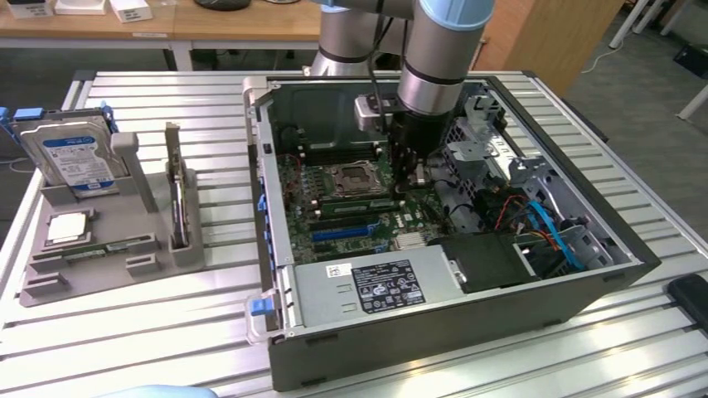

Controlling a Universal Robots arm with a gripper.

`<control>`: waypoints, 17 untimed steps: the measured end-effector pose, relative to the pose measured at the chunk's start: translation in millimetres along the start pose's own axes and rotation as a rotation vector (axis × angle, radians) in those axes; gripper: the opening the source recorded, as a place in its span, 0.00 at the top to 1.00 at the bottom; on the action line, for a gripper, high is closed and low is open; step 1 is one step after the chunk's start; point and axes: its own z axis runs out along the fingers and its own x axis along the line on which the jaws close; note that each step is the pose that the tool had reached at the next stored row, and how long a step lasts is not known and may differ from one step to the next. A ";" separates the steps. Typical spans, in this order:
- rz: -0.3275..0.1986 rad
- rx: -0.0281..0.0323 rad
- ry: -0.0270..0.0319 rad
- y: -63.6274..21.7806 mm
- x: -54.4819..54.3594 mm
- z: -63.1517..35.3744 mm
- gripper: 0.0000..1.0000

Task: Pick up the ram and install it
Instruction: 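Press down the ram until it locks into place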

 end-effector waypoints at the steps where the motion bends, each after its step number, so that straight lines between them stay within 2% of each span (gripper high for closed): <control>1: 0.000 0.0006 0.0001 2.8 0.2 -0.1 0.90; 13: 0.000 0.0086 0.0014 41.4 2.8 -0.5 0.90; 17: 0.000 0.0107 0.0020 51.9 3.5 -1.3 0.90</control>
